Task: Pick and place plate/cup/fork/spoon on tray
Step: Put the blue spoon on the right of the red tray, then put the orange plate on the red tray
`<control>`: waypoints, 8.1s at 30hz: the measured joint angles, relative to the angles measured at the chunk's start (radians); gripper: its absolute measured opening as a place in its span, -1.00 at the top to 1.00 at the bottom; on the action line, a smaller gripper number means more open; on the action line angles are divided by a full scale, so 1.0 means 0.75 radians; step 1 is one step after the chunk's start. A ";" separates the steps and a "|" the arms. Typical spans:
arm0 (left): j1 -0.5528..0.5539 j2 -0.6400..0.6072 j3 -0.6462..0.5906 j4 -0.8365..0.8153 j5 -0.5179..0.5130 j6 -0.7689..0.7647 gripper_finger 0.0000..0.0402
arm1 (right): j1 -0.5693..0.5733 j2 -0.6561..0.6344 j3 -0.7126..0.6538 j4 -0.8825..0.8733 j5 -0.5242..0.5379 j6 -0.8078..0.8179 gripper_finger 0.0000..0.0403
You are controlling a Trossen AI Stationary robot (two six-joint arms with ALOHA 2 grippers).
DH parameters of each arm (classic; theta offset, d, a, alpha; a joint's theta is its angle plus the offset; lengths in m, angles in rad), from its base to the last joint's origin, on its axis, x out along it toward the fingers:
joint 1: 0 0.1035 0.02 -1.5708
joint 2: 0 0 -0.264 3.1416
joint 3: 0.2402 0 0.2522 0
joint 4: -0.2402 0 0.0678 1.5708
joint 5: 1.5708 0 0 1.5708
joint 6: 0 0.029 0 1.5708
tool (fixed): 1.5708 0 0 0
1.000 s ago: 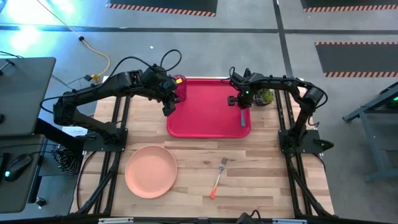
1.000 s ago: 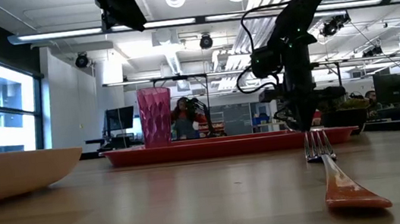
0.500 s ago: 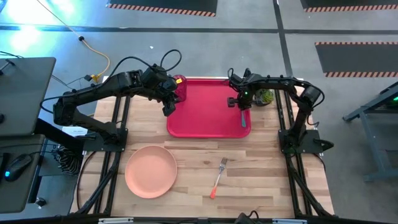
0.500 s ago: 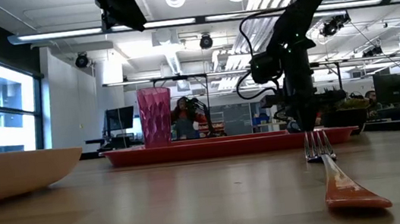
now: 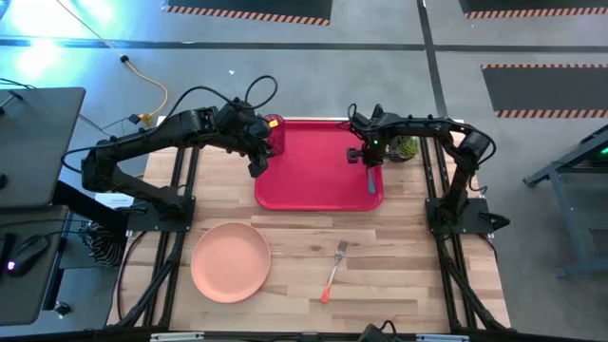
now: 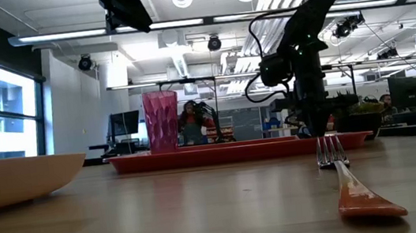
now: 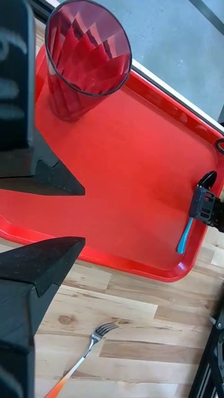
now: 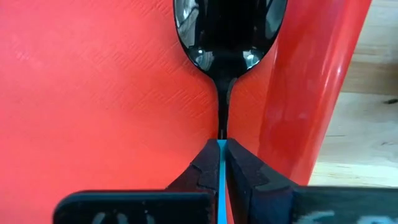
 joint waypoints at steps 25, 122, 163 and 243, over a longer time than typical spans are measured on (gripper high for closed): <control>0.000 0.000 0.000 0.001 0.000 0.000 0.46 | 0.002 -0.003 0.046 -0.041 0.003 -0.004 0.57; -0.558 -0.302 -1.000 0.039 0.005 -0.258 0.46 | 0.934 -0.139 1.614 -0.985 0.728 -0.467 0.57; -0.557 0.055 -0.998 0.208 0.075 -0.330 0.87 | 0.934 -0.139 1.614 -0.986 0.735 -0.457 0.57; -0.051 0.434 -0.377 0.469 -0.405 -1.435 1.00 | 0.837 -0.139 1.614 -0.987 0.721 -0.817 0.57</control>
